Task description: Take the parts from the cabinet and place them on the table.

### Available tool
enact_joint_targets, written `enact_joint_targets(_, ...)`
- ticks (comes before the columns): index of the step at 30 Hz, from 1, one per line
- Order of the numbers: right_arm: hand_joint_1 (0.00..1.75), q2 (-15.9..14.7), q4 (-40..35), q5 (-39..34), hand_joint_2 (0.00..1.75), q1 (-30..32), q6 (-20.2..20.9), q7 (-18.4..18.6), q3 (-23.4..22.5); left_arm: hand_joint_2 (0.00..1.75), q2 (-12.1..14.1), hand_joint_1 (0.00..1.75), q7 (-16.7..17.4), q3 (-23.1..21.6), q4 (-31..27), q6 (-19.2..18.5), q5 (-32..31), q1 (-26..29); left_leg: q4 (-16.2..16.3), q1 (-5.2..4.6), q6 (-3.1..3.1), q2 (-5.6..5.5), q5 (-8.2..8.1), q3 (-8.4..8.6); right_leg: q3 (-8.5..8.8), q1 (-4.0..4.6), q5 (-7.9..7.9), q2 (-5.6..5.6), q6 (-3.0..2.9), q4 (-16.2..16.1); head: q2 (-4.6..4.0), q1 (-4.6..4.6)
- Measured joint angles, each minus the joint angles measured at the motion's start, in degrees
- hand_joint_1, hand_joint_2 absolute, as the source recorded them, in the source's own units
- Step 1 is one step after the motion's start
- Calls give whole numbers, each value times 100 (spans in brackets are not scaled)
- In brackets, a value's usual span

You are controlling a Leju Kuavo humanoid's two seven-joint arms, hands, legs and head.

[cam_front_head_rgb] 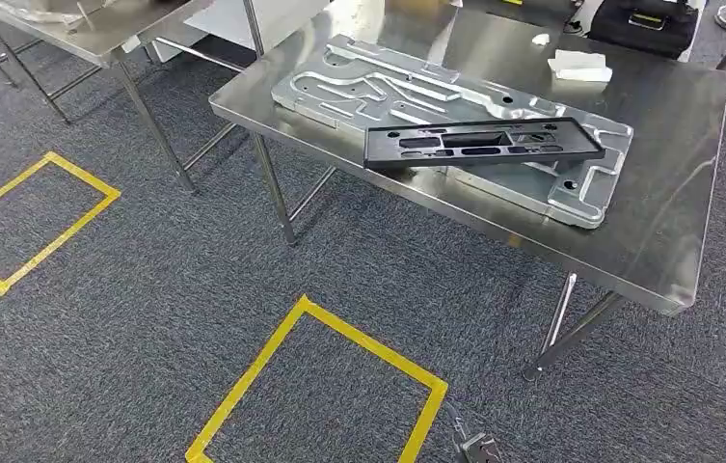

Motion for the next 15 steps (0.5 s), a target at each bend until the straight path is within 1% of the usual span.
enact_joint_targets(1,0,0,0,-2,0,7,-13,0,-2,0,-4,0,-11,4,0,4,-17,-4,-1,2,-31,0,3,1,3,1,0,-1,0,1,0,0)
enact_joint_targets(2,0,-2,0,-4,0,19,-29,0,-2,0,-9,0,-18,7,0,4,-26,-11,-2,3,-40,2,1,2,6,2,0,-3,0,2,0,0)
enact_joint_targets(6,0,-5,0,13,0,71,-39,0,4,0,-15,0,-26,11,0,4,-28,-27,11,0,-48,3,2,2,25,-2,7,-4,-2,-5,0,0)
enact_joint_targets(7,0,0,2,33,0,82,-37,0,11,0,-11,0,-26,11,-2,2,-28,-29,78,-20,-4,4,-26,-24,33,-44,45,-13,52,-51,0,0)
enact_joint_targets(8,0,0,7,74,0,86,-37,0,28,0,-11,0,-26,13,-2,2,-28,-33,16,-29,53,11,-6,-4,54,-45,64,-7,78,-98,0,-2)
enact_joint_targets(9,0,4,4,118,0,79,-39,-2,59,0,-15,0,-24,15,-2,0,-24,-41,-176,-20,100,13,82,87,122,16,88,1,117,-185,0,-2)
enact_joint_targets(10,0,-5,9,170,0,85,-57,-7,83,0,-26,0,-13,17,-2,-7,-15,-40,-323,51,103,52,164,187,119,3,37,-29,112,-96,0,2)
enact_joint_targets(11,0,-11,11,206,0,70,-66,-9,112,0,-35,0,-9,20,-2,-6,5,-43,-413,68,143,53,207,231,-9,12,-125,-37,120,146,0,2)
enact_joint_targets(12,0,-11,18,245,0,65,-74,-7,146,0,-35,0,-7,24,-2,-6,15,-44,-426,75,153,59,220,224,-229,6,-330,-37,143,558,0,2)
enact_joint_targets(13,0,-22,31,265,0,71,-96,-2,168,0,-37,0,-5,31,-2,-6,18,-37,-418,76,150,62,213,222,-484,-20,-518,-38,176,1030,0,0)
enact_joint_targets(14,0,-28,50,277,0,80,-114,-2,190,0,-37,0,-5,35,-2,-6,18,-29,-407,76,141,62,198,222,-680,-42,-612,-39,204,1367,0,0)
enact_joint_targets(15,0,-31,66,278,0,88,-131,-2,210,0,-37,0,-5,39,-2,-6,18,-24,-382,84,123,58,180,222,-781,-60,-560,-41,232,1489,0,0)
